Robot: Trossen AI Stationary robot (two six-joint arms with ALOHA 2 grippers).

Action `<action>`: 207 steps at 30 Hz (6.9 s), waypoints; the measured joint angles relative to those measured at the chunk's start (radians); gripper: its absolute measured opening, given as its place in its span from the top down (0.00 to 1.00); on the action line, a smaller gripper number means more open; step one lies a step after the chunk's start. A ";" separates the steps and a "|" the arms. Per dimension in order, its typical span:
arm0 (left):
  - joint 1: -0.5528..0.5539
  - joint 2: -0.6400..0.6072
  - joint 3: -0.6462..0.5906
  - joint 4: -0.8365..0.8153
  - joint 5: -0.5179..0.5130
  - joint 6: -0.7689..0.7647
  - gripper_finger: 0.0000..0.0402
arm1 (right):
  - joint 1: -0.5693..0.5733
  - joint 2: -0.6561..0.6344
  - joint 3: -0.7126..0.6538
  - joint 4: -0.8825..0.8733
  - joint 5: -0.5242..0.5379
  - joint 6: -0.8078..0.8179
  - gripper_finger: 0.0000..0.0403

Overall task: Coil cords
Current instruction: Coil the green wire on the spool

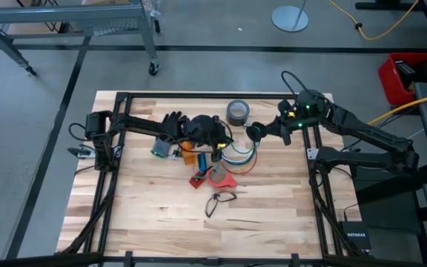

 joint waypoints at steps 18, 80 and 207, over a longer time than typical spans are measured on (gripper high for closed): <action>0.154 0.000 0.000 0.002 0.059 -0.176 1.00 | 0.001 0.052 0.000 -0.151 -0.051 -0.074 0.97; 0.240 0.000 0.177 -0.074 0.191 -0.376 1.00 | 0.113 0.444 0.000 0.081 0.464 0.006 0.97; 0.027 0.002 0.175 -0.314 0.071 -0.015 0.81 | 0.019 -0.081 0.001 0.239 0.155 0.105 0.97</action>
